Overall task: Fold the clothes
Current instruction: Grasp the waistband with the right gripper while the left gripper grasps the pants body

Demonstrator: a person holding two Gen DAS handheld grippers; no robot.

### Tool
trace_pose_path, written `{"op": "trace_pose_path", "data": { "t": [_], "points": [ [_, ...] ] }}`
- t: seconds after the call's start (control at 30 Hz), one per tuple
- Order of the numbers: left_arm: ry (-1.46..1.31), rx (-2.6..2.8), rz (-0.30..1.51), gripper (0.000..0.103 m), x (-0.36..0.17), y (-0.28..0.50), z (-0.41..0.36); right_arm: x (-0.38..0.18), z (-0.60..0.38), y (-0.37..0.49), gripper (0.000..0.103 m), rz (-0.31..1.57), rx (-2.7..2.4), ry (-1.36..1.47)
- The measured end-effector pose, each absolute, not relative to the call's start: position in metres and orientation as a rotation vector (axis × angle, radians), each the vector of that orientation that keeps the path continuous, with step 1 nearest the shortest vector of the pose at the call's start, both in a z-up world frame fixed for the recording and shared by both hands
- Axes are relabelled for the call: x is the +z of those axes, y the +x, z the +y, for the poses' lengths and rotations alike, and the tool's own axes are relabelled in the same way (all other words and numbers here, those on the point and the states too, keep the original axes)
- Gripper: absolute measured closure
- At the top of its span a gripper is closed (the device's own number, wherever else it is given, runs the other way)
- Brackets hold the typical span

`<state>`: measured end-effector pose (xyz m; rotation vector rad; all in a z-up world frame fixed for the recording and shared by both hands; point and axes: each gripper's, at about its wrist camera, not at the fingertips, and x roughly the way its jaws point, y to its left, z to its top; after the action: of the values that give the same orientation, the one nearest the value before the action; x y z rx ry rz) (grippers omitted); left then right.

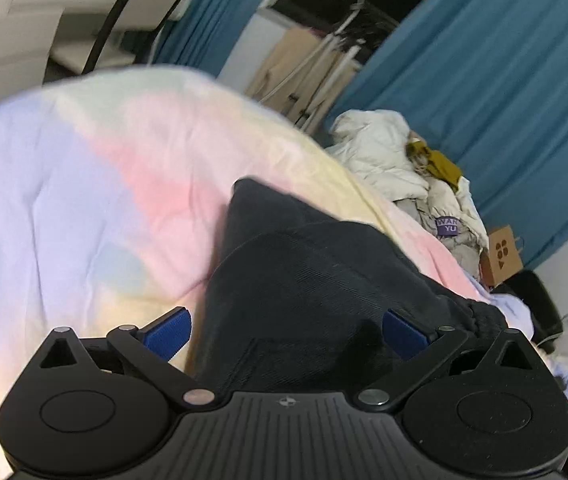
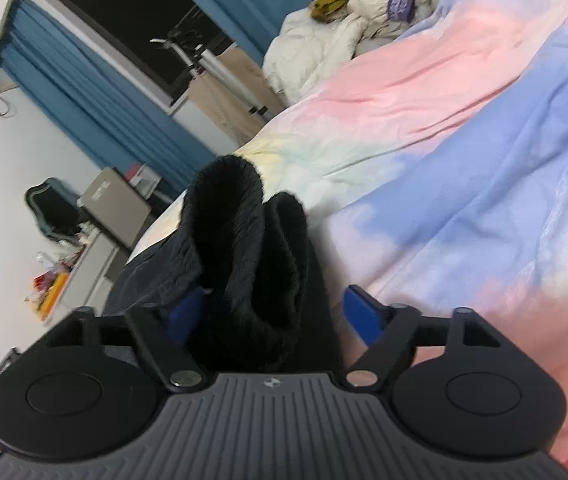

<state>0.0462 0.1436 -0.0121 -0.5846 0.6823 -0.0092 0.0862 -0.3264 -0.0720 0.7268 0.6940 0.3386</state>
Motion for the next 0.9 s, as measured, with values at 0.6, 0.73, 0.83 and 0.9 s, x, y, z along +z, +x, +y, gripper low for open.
{"op": "trace_pose_path", "data": {
  "t": [0.6, 0.73, 0.83, 0.9],
  "points": [
    [-0.688, 0.011, 0.741, 0.0, -0.041, 0.065, 0.159, -0.049, -0.31, 0.084, 0.0, 0.573, 0.484, 0.719],
    [-0.619, 0.022, 0.744, 0.0, -0.04, 0.068, 0.149, -0.057, -0.285, 0.095, 0.0, 0.672, 0.433, 0.55],
    [-0.619, 0.016, 0.744, 0.0, -0.04, 0.068, 0.148, -0.075, -0.279, 0.105, 0.0, 0.745, 0.337, 0.492],
    [-0.635, 0.011, 0.751, 0.0, -0.042, 0.068, 0.15, -0.096, -0.294, 0.117, 0.0, 0.822, 0.384, 0.656]
  ]
}}
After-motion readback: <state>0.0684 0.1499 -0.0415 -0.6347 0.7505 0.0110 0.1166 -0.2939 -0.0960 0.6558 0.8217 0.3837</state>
